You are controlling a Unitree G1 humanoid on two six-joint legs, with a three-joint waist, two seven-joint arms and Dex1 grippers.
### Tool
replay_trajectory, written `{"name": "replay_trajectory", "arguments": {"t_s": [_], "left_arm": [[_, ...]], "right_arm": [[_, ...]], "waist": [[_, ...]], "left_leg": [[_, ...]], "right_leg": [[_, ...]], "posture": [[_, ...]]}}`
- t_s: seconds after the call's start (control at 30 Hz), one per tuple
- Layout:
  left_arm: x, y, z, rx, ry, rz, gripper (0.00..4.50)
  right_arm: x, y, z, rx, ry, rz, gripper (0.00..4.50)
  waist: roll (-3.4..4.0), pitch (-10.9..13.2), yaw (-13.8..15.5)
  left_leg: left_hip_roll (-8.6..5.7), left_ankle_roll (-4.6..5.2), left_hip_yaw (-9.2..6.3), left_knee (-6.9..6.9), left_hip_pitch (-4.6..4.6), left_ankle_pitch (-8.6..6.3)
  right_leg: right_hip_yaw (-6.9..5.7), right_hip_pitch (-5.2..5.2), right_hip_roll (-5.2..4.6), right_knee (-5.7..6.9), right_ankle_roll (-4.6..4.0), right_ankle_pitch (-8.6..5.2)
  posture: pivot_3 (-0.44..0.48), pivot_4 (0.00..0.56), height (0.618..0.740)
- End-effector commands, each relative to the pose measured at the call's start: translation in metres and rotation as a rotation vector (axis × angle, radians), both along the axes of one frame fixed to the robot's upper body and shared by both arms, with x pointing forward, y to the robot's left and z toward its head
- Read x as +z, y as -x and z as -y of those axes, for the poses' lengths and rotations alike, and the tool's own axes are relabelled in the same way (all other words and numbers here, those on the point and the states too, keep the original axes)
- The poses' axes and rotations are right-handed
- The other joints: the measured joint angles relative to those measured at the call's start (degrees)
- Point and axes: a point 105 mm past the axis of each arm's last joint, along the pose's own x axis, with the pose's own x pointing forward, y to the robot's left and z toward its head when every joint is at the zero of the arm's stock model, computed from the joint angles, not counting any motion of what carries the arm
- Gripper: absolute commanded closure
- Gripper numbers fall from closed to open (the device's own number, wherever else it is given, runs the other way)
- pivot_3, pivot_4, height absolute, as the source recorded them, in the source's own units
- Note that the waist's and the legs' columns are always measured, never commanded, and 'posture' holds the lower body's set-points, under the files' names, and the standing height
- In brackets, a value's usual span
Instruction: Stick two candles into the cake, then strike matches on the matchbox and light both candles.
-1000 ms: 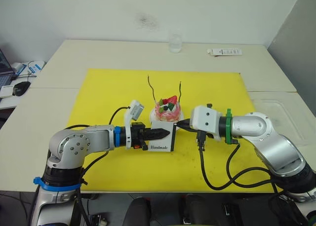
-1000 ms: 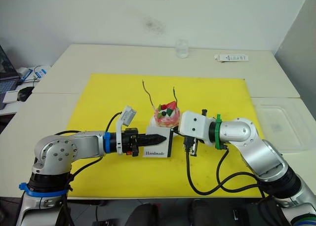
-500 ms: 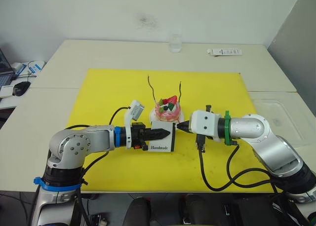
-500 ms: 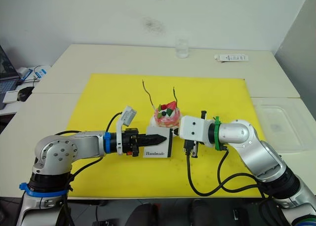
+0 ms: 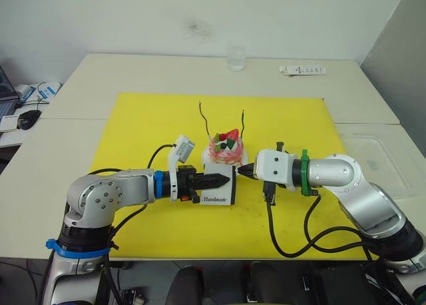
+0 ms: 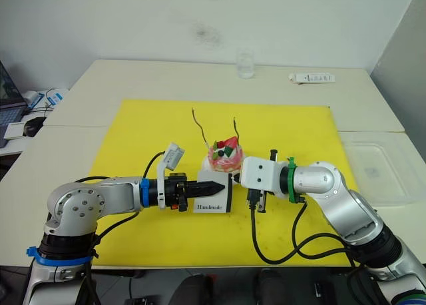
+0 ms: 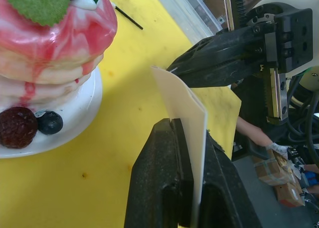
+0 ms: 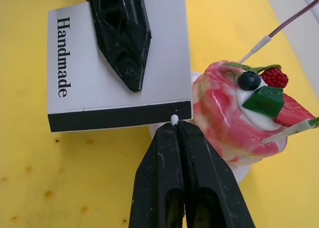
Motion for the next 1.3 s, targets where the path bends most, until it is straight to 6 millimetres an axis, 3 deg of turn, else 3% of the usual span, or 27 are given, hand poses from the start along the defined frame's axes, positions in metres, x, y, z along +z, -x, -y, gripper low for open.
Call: {"name": "replay_trajectory", "arguments": {"t_s": [0.03,0.1,0.2,0.43,0.7,0.93,1.3], "left_arm": [[0.018,-0.004,0.005,-0.005,0.020,0.113,4.50],[0.019,-0.010,0.002,0.023,0.010,0.131,4.50],[0.018,-0.014,-0.002,0.033,-0.004,0.138,4.50],[0.009,-0.001,-0.005,-0.003,-0.027,0.101,4.50],[-0.001,0.008,-0.022,0.011,-0.083,0.072,4.50],[-0.015,0.015,-0.040,0.040,-0.140,0.038,4.50],[-0.018,0.017,-0.040,0.036,-0.138,0.033,4.50]], "right_arm": [[-0.005,0.023,-0.005,0.126,0.043,-0.050,4.48],[-0.007,0.036,0.000,0.177,0.073,-0.086,4.48],[-0.001,0.039,0.005,0.180,0.074,-0.093,4.48],[0.015,0.027,0.012,0.095,0.018,-0.061,4.48],[0.026,0.019,0.010,0.037,-0.047,-0.036,4.48],[0.059,0.005,-0.015,-0.004,-0.187,0.061,4.48],[0.088,-0.018,-0.058,-0.076,-0.285,0.250,4.48]], "waist": [[0.00,0.0,0.0],[0.00,0.0,0.1],[0.00,0.0,0.1],[0.00,0.0,-0.1],[0.00,0.0,0.0],[0.01,0.0,-0.2],[0.01,0.0,-0.1]], "left_leg": [[0.00,0.00,0.00,0.00,0.00,0.00],[0.00,0.00,-0.01,0.00,-0.01,0.00],[-0.02,0.00,-0.01,0.00,-0.01,0.00],[0.02,0.00,0.00,0.03,0.02,0.00],[0.02,0.00,0.01,0.03,0.01,0.00],[0.06,0.00,0.01,0.01,0.02,0.00],[0.04,0.00,0.03,0.02,0.00,0.00]], "right_leg": [[0.00,0.00,0.00,0.00,0.00,0.00],[-0.02,0.00,0.00,-0.01,0.00,0.00],[-0.01,0.01,0.00,-0.02,0.00,0.00],[0.00,0.01,0.01,0.01,0.15,-0.06],[0.02,0.01,-0.01,0.01,0.12,-0.04],[0.02,-0.02,0.00,0.04,0.11,-0.04],[0.02,-0.05,-0.02,0.05,-0.03,0.05]], "posture": [[0.000,0.150,0.740],[0.000,0.150,0.740],[0.000,0.150,0.740],[0.000,0.150,0.740],[0.000,0.150,0.740],[0.000,0.150,0.740],[0.000,0.150,0.740]]}}
